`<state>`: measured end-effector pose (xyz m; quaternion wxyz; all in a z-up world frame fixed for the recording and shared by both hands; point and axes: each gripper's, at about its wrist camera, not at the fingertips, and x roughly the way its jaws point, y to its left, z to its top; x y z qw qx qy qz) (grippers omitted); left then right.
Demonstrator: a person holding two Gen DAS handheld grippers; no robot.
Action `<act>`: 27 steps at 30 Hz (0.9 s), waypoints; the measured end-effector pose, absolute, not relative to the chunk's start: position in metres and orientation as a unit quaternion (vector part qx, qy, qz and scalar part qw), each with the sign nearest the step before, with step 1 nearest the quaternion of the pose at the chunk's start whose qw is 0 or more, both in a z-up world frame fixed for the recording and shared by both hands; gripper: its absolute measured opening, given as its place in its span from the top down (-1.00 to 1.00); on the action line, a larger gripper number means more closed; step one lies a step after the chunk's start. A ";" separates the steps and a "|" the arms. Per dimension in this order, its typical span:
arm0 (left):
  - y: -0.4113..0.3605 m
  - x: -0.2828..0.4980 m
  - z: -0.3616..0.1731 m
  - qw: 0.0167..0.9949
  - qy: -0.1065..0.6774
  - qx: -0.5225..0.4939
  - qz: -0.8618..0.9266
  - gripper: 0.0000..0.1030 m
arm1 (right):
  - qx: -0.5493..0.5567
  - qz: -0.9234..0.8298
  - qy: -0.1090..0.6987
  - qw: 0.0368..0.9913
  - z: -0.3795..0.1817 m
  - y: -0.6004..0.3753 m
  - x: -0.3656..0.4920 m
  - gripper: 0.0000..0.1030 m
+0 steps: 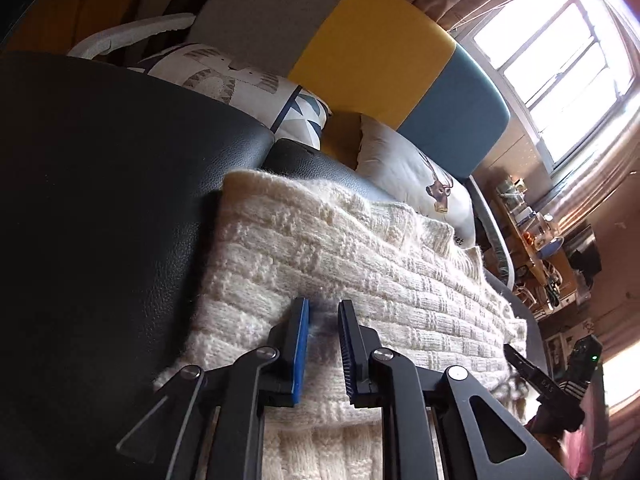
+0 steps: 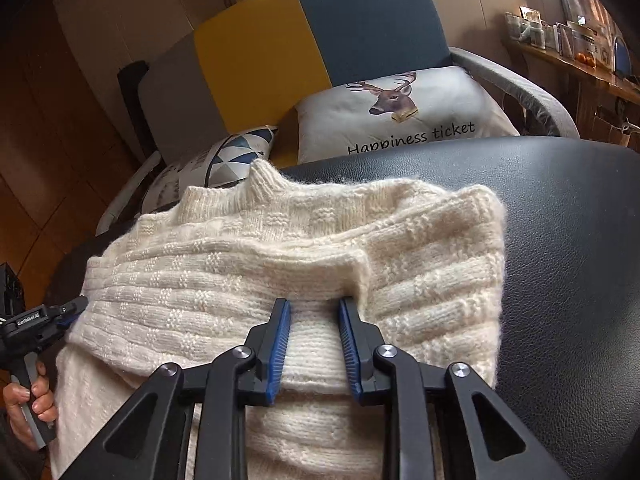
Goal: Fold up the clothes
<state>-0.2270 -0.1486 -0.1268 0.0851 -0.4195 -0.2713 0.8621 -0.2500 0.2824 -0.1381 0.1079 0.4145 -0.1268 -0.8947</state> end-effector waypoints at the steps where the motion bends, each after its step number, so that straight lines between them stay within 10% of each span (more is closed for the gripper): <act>1: -0.153 -0.228 -0.122 0.086 -0.272 -0.416 0.863 0.66 | 0.414 -0.895 -0.126 0.108 -0.138 0.282 -0.250 0.53; 27: -0.231 -0.306 -0.150 0.190 -0.323 -0.484 0.791 0.36 | 0.403 -0.889 -0.172 0.131 -0.142 0.293 -0.248 0.53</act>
